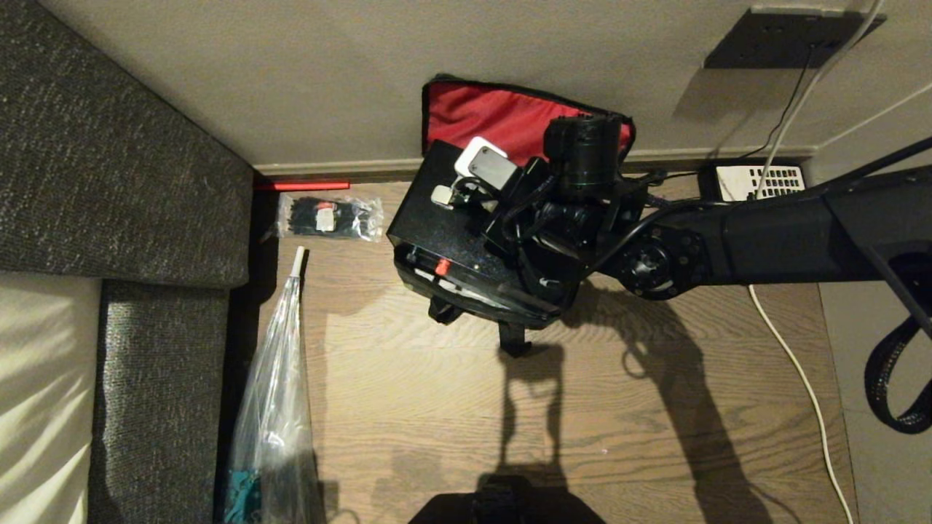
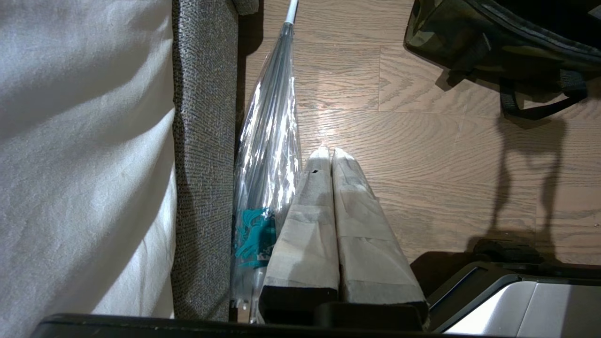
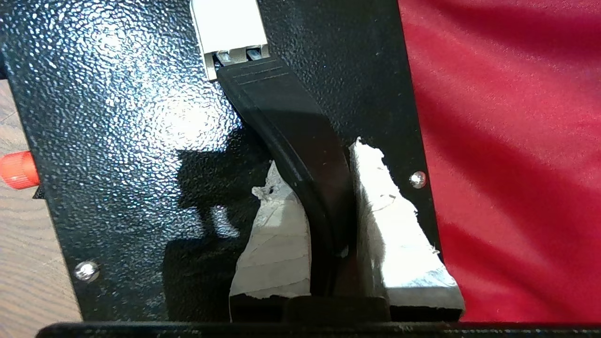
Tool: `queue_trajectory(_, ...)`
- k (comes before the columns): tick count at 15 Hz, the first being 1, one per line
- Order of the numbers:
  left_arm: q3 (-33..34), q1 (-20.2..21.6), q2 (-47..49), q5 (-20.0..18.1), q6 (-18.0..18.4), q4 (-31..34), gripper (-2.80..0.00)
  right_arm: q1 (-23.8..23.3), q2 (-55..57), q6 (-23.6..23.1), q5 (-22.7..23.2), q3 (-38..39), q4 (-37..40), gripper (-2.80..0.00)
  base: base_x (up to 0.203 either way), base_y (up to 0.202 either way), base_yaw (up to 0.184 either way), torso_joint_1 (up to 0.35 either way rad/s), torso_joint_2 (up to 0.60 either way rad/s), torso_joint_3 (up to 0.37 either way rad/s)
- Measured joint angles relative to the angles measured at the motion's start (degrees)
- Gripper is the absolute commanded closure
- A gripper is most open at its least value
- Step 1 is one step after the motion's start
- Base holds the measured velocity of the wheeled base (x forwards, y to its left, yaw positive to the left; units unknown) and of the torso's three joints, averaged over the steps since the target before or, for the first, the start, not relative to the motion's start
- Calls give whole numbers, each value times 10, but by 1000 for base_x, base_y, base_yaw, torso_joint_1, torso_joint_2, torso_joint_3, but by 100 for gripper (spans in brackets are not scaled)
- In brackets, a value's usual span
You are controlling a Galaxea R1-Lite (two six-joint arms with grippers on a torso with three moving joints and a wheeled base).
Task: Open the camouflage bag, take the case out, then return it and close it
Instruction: Grip the handle again
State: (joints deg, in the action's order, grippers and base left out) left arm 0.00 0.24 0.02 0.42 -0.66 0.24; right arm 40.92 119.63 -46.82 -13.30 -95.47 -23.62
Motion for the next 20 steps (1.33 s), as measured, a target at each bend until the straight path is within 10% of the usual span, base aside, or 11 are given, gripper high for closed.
queue_trajectory(13,0,0,0,0,0,0,0,-32,97,25,-4,17,-52,0,0,0,0,0,0,0)
queue_trajectory(14,0,0,0,0,0,0,0,-33,103,26,-4,13,-56,-280,0,0,0,0,0,0)
queue_trajectory(20,0,0,0,0,0,0,0,-33,107,26,-2,28,-57,-280,0,0,0,0,0,0)
